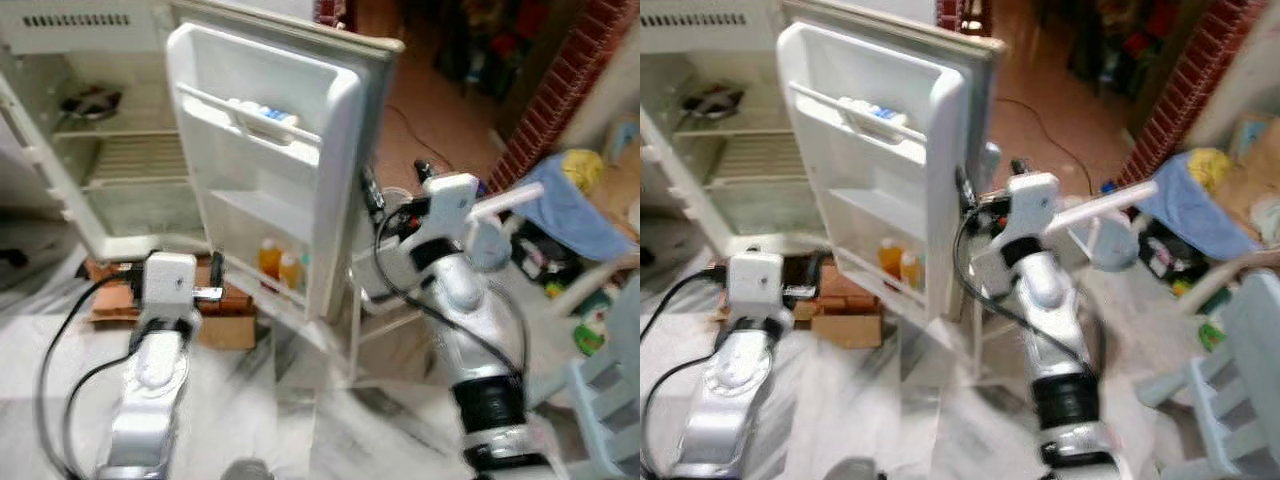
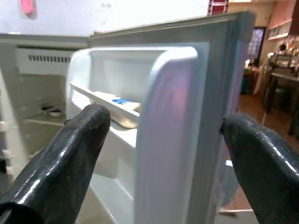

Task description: Restocking fridge

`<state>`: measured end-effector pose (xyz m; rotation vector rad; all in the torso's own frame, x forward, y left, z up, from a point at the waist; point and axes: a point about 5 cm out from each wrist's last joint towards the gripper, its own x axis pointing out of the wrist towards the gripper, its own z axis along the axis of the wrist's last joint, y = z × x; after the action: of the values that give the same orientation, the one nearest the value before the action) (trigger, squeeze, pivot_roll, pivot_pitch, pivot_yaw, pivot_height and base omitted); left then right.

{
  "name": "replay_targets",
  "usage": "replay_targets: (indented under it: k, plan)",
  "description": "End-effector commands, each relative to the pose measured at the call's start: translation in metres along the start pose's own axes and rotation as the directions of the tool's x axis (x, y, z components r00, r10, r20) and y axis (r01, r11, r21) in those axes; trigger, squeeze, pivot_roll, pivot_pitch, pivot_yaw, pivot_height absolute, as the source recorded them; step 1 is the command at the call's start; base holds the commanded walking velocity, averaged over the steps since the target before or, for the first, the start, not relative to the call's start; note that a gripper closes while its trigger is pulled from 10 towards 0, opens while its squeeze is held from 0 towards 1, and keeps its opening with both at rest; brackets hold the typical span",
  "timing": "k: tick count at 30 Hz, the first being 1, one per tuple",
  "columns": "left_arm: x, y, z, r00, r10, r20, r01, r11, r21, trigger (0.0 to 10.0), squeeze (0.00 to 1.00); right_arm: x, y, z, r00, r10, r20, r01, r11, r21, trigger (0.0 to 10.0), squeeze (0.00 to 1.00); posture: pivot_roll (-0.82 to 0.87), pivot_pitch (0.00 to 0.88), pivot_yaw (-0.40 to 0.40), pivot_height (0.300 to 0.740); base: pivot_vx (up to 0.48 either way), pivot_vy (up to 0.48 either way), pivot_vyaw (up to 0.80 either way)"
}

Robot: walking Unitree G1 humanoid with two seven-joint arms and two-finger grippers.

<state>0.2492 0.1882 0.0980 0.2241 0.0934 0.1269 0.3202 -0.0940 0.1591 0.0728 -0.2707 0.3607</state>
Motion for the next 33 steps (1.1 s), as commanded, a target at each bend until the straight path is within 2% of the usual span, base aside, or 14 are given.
replay_targets:
  k: [1,6,9,12,14,18,22,23,24,25,27,29,30,33]
  plan:
    - [-0.002,-0.007,0.001,1.0,-0.01,-0.009,0.009,1.0,-0.018,10.0,0.0,-0.003,-0.016,-0.001,0.999,-0.051,-0.018,0.051,0.998,-0.022,10.0,0.0,0.2,0.0,-0.072,0.74,0.446,0.0,0.0]
    - [-0.003,-0.009,-0.003,0.999,-0.019,-0.049,0.015,0.998,-0.064,10.0,0.0,-0.002,-0.017,-0.001,0.998,-0.063,-0.01,0.063,0.997,-0.033,10.0,0.0,0.21,0.0,-0.074,0.74,0.271,0.0,0.0]
    - [-0.005,-0.009,-0.007,0.995,-0.011,-0.098,0.006,0.998,-0.055,10.0,0.0,-0.002,-0.017,-0.002,0.998,-0.067,-0.013,0.066,0.997,-0.038,10.0,0.0,0.21,0.0,-0.074,0.74,0.0,0.0,0.0]
    - [-0.013,-0.016,-0.017,0.979,-0.089,-0.186,0.061,0.986,-0.152,10.0,0.0,-0.002,-0.019,-0.002,0.998,-0.062,-0.014,0.061,0.997,-0.045,10.0,0.0,0.21,0.0,-0.076,0.74,0.0,0.0,0.0]
    - [-0.021,-0.025,-0.026,0.949,-0.192,-0.252,0.145,0.97,-0.194,10.0,0.0,0.0,-0.021,-0.001,0.999,-0.053,-0.011,0.052,0.997,-0.059,10.0,0.0,0.21,0.0,-0.078,0.74,0.0,0.0,0.68]
    - [-0.026,-0.034,-0.03,0.919,-0.275,-0.281,0.225,0.954,-0.195,10.0,0.0,0.004,-0.024,0.0,0.998,-0.055,-0.008,0.054,0.997,-0.058,10.0,0.0,0.22,0.0,-0.082,0.74,0.0,0.0,0.79]
    - [-0.034,-0.042,-0.035,0.849,-0.381,-0.365,0.345,0.924,-0.163,10.0,0.0,0.014,-0.032,0.005,0.998,-0.056,0.002,0.056,0.996,-0.069,10.0,0.0,0.22,0.0,-0.085,0.74,0.0,0.0,0.79]
    - [-0.039,-0.044,-0.038,0.821,-0.423,-0.384,0.377,0.906,-0.192,10.0,0.0,0.017,-0.033,0.006,0.999,-0.054,-0.001,0.053,0.996,-0.077,10.0,0.0,0.23,0.0,-0.086,0.74,0.0,0.0,0.79]
    - [-0.039,-0.044,-0.038,0.821,-0.423,-0.384,0.377,0.906,-0.192,10.0,0.0,0.017,-0.033,0.006,0.999,-0.054,-0.001,0.053,0.996,-0.077,10.0,0.0,0.23,0.0,-0.086,0.74,0.0,0.0,0.79]
    - [-0.041,-0.046,-0.041,0.797,-0.442,-0.413,0.397,0.897,-0.194,10.0,0.0,0.021,-0.035,0.005,0.999,-0.051,-0.012,0.05,0.996,-0.075,10.0,0.0,0.23,0.0,-0.087,0.74,0.0,0.0,0.42]
    - [-0.04,-0.046,-0.041,0.789,-0.445,-0.424,0.403,0.895,-0.189,10.0,0.0,0.023,-0.036,0.005,0.999,-0.049,-0.017,0.048,0.996,-0.072,10.0,0.0,0.23,0.0,-0.088,0.74,0.0,0.0,0.0]
    - [-0.041,-0.054,-0.044,0.735,-0.507,-0.451,0.502,0.853,-0.142,10.0,0.0,0.032,-0.032,0.014,1.0,0.021,0.011,-0.02,0.999,-0.032,10.0,0.0,0.24,0.0,-0.09,0.74,0.0,0.0,0.0]
    - [-0.041,-0.054,-0.044,0.735,-0.507,-0.451,0.502,0.853,-0.142,10.0,0.0,0.032,-0.032,0.014,1.0,0.021,0.011,-0.02,0.999,-0.032,10.0,0.0,0.24,0.0,-0.09,0.74,0.0,0.0,0.0]
    - [-0.041,-0.056,-0.045,0.717,-0.517,-0.467,0.522,0.843,-0.13,10.0,0.0,0.037,-0.021,0.022,0.986,0.164,0.03,-0.166,0.979,0.116,10.0,0.0,0.24,0.0,-0.091,0.74,0.0,0.0,0.0]
